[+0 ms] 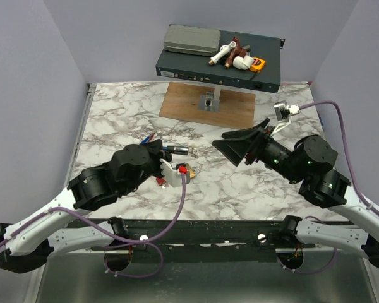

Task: Unlock with the key
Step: Unlock the lock, then place the lock at the center of the board.

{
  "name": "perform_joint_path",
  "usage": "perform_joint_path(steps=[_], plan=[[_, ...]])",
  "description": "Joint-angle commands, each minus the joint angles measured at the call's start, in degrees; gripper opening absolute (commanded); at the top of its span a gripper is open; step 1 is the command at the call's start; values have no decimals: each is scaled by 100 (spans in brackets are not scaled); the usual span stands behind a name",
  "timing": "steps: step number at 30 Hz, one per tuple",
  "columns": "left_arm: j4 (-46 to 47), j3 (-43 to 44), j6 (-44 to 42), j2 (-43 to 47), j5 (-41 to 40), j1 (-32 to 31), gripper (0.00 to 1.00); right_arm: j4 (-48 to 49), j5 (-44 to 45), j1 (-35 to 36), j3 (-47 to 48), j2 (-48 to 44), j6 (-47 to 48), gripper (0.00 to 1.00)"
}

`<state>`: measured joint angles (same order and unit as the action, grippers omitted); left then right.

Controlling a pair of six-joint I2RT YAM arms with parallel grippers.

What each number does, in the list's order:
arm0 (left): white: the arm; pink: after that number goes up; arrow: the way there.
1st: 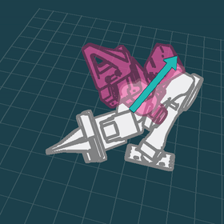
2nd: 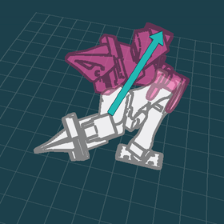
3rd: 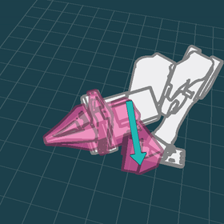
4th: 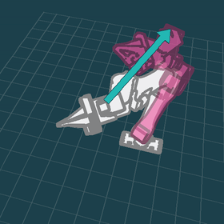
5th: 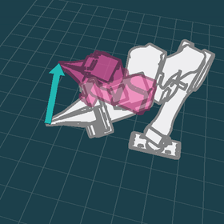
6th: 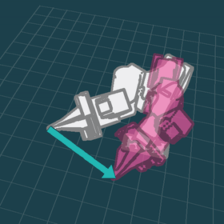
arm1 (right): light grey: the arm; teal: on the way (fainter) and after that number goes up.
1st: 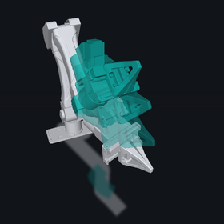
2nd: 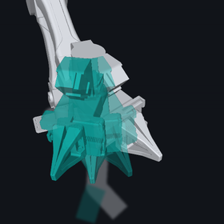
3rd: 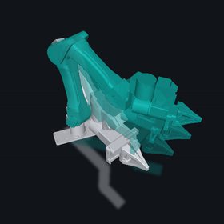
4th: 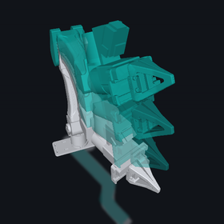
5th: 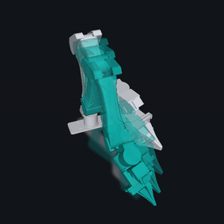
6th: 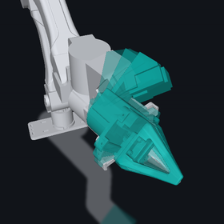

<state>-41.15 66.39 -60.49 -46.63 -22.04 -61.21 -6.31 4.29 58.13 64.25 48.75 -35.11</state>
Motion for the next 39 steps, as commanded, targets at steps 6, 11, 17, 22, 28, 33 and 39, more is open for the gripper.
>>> perform_joint_path(steps=[6, 11, 17, 22, 28, 33, 39], plan=[[-1265, 77, 3111, -752, 813, 26, 0, -606, 596, 34, 55, -247, 371, 75], [-1072, -82, 4322, -1344, 1531, 44, 0, -716, 969, 32, -74, -449, 421, 75], [-100, -537, 4972, -2221, 1882, 71, 0, -903, 1525, 33, -148, -705, 495, 75], [318, -310, 5472, -3592, 1936, 234, 0, -1067, 2011, 31, -241, -826, 516, 75], [-129, 1191, 6015, -5480, 2404, 593, 0, -1101, 2281, 38, -428, -884, 544, 76], [394, 1497, 6022, -5905, 2817, 681, 1, -1199, 2317, 30, -457, -832, 511, 78], [590, 1718, 6149, -6360, 3066, 769, 33, -1227, 2324, 32, -560, -871, 410, 81]])
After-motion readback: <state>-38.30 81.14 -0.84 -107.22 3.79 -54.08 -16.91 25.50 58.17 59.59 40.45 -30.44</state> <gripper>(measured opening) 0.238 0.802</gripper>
